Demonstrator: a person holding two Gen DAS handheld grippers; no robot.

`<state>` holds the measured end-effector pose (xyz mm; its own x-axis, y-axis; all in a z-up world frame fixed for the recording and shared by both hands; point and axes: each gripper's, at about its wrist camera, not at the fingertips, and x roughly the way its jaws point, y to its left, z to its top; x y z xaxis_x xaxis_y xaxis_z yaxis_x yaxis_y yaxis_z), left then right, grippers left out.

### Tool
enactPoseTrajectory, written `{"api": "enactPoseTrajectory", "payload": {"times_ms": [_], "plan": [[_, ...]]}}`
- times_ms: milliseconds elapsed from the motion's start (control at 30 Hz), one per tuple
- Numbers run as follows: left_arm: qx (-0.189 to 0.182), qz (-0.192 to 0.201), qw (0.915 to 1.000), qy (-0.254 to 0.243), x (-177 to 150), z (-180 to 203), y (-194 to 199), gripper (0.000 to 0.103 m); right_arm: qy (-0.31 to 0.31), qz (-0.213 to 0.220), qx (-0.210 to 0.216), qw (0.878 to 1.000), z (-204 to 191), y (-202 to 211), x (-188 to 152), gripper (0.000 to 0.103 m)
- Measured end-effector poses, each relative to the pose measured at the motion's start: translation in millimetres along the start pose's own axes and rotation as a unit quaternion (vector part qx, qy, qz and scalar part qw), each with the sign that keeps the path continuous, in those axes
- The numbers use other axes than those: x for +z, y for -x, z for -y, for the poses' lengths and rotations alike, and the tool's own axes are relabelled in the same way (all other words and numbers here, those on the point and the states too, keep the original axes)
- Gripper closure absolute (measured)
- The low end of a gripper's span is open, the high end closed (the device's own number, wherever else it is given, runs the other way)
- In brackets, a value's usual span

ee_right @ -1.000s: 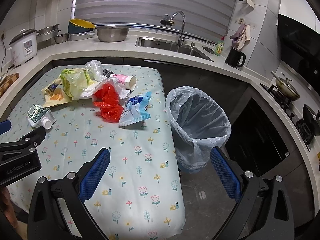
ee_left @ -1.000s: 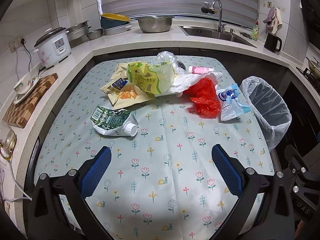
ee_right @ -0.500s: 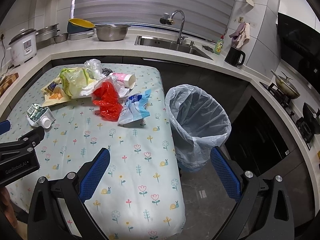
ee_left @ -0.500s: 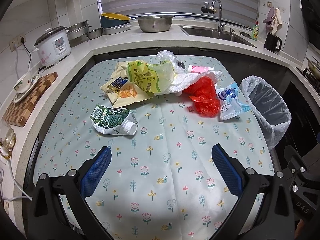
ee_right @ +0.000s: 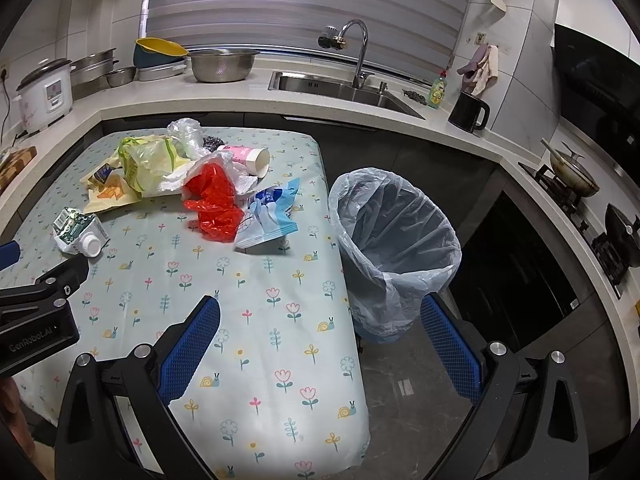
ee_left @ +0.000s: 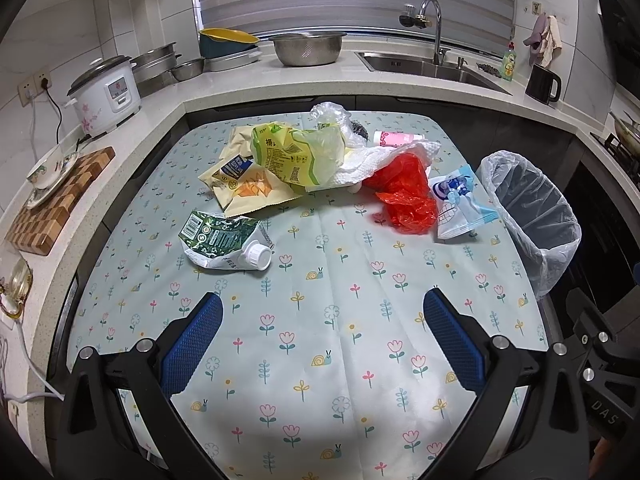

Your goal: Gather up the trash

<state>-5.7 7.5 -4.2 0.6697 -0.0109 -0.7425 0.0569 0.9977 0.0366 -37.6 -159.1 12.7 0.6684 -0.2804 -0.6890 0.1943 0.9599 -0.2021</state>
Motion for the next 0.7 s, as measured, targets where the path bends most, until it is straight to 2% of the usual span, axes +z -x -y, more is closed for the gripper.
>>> {"api": "enactPoseTrajectory", "payload": {"times_ms": [700], "plan": [[-0.002,-0.003,1.0,-0.004,-1.6,4.8,-1.0,0.007,0.0,0.0,0.0,1.0,0.8,-0.5,-0.6,0.007]]}}
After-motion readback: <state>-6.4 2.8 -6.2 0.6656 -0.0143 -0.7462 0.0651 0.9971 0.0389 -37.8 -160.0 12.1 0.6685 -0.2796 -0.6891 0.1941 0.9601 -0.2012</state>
